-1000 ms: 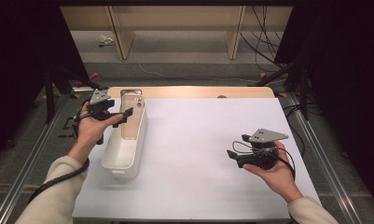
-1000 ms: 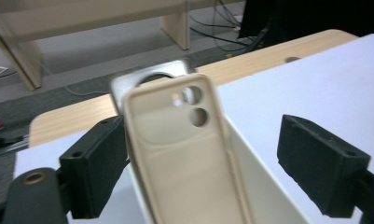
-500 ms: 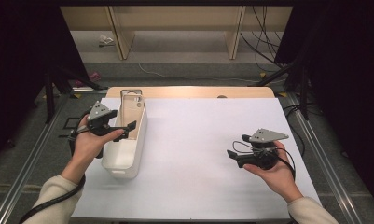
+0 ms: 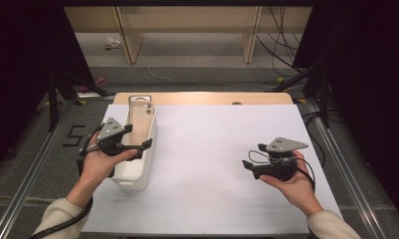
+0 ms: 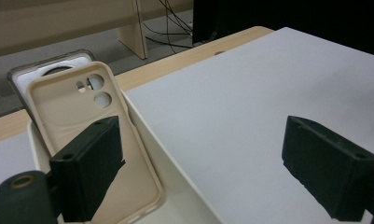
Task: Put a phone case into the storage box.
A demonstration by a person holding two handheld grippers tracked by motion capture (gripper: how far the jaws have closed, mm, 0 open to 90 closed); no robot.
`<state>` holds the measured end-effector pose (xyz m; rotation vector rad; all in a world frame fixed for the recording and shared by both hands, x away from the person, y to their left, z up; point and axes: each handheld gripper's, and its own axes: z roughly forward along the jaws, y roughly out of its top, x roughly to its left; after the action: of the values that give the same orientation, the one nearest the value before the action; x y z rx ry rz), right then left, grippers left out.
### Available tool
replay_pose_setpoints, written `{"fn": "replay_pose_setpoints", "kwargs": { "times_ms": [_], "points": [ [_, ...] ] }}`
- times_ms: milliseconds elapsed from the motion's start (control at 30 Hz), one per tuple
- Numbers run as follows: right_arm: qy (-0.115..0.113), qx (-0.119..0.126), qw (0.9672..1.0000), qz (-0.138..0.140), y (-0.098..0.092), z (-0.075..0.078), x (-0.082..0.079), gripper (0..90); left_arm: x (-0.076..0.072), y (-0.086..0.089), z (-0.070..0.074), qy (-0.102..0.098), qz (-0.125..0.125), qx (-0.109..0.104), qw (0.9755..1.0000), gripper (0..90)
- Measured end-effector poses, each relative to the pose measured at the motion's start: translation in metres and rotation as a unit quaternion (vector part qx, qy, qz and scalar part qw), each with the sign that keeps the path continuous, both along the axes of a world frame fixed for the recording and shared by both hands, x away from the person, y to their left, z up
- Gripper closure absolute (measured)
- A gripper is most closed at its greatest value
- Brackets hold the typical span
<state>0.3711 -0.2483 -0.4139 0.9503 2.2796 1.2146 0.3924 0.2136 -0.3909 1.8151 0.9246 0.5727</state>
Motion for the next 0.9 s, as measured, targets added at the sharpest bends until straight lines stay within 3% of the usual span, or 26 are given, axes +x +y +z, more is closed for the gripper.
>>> {"fn": "replay_pose_setpoints", "kwargs": {
  "times_ms": [467, 900],
  "points": [
    [0.001, 0.001, 1.0000, 0.001, 0.000, 0.001, -0.001, 18.8, -0.020, -0.003, -0.010, 0.010, -0.010, -0.004, 0.9999, 5.8],
    [-0.001, 0.001, 1.0000, 0.004, 0.001, 0.001, -0.002, 18.8, -0.040, -0.003, -0.016, -0.006, -0.019, -0.005, 0.9998, 4.2]
  ]
}}
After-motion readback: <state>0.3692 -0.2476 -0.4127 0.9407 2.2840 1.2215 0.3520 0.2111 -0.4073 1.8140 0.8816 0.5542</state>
